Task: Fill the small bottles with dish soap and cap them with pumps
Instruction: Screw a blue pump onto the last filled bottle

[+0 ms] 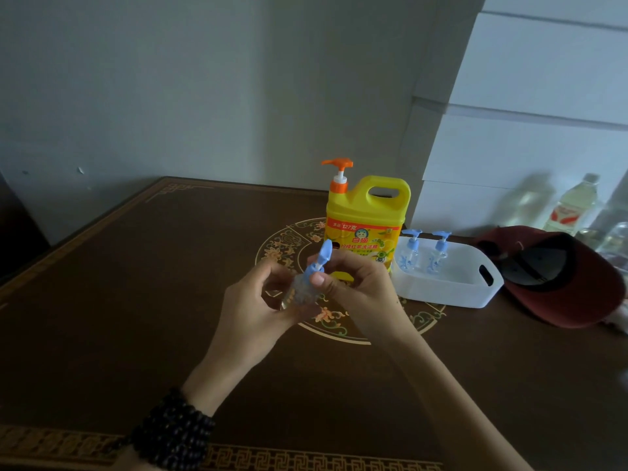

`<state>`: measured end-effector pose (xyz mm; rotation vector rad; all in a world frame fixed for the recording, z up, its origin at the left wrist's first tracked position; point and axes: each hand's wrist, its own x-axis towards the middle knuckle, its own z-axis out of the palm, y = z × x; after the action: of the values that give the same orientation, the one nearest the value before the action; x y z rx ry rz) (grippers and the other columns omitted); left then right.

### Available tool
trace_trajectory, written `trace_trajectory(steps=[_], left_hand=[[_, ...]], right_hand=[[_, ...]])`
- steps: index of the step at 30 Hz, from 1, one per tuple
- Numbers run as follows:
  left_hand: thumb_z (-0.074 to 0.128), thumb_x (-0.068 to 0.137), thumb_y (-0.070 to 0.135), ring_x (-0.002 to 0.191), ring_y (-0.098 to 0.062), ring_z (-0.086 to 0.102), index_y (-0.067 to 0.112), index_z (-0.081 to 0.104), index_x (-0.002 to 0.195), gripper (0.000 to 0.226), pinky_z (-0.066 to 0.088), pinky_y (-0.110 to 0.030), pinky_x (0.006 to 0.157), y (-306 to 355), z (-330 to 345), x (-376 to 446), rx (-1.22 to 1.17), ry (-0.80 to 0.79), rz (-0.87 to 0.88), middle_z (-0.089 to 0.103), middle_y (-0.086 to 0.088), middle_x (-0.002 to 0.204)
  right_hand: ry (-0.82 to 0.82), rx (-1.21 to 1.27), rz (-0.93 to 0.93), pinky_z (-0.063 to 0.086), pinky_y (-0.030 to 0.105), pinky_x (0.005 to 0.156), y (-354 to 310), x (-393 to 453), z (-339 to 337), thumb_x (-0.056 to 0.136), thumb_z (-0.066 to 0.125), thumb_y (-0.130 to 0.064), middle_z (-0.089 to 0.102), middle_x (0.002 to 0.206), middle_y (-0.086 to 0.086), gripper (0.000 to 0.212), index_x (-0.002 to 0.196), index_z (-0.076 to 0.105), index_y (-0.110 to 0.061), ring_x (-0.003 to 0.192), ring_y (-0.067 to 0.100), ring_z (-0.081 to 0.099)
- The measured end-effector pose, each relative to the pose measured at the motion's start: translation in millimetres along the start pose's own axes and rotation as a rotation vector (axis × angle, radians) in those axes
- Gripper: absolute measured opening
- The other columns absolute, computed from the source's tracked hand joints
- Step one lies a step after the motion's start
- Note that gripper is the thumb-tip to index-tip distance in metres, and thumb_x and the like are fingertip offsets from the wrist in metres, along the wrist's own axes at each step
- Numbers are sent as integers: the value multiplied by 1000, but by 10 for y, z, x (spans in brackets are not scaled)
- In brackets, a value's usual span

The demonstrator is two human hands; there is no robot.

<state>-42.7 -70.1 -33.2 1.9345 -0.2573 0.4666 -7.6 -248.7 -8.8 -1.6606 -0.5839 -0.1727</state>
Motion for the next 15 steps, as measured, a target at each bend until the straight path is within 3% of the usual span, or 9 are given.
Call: trace_trajectory(steps=[2,7,12,15], left_hand=[[87,66,48,97,-14,72,31,66,100,44,61,-34,77,-10,-15,11,-95,-74,-24,74,9,101],[78,83,20,109,-13,71,40,71,112,36,56,-19,81,46,-20,6,-369,-190,-36,76,3,113],[80,80,26,111,-16,71,35,74,113,35,56,-20,83,63,-18,6,-462,-179,-72,76,-1,115],[87,73,33,108,-18,71,35,73,114,43,60,-29,83,82,-18,22,-405,-164,-76,75,0,112]], right_hand=[[8,-19,-28,57,37,76,-17,6,-23,88,69,-14,72,95,7,14,101,72,-8,93,23,67],[2,-34,-53,56,32,78,-42,23,-47,93,62,-7,73,99,8,15,105,71,-5,95,21,68],[4,-27,-63,56,25,76,-73,26,-41,94,60,-6,73,98,4,15,104,71,-7,94,12,68],[26,-2,-52,58,32,78,-70,21,-18,92,63,-6,74,98,6,14,102,72,-8,95,18,68]])
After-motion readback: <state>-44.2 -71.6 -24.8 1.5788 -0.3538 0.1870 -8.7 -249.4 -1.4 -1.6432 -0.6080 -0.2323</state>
